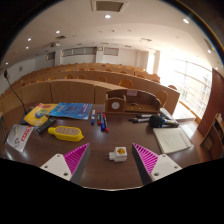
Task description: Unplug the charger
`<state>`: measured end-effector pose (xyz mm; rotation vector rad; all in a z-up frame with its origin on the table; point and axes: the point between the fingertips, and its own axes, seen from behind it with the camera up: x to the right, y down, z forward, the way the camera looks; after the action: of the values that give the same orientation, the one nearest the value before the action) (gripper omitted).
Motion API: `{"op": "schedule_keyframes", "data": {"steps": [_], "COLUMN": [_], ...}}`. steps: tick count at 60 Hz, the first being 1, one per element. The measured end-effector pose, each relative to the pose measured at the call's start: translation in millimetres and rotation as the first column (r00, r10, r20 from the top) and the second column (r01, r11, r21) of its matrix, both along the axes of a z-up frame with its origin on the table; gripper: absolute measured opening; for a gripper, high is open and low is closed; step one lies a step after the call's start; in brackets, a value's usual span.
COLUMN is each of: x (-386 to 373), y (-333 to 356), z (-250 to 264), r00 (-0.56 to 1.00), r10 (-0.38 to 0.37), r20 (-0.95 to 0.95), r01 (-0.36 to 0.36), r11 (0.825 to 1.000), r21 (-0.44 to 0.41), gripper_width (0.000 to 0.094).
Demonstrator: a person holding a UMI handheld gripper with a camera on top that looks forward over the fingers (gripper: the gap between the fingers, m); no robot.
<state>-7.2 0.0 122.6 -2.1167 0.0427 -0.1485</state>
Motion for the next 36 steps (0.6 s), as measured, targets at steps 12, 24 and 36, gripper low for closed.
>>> {"op": "schedule_keyframes", "data": {"steps": [12,24,36], "x": [-26.0,-37.7,-41.3], "y": [-75.9,-120.2,-138.3], "z": [28.9,46.3,45.0], "r00": [0.999,0.999,0.999], "r10": [0.031,0.041,0.042], "r20": [-0.011,-0.009,-0.026], "r01": [-0.031,-0.041,-0.042], "r11": [1.000,0.999,0.999], "r21": [0.000,0.016,-0.002], "gripper_width": [0.0850,0.0848,0.0846]}}
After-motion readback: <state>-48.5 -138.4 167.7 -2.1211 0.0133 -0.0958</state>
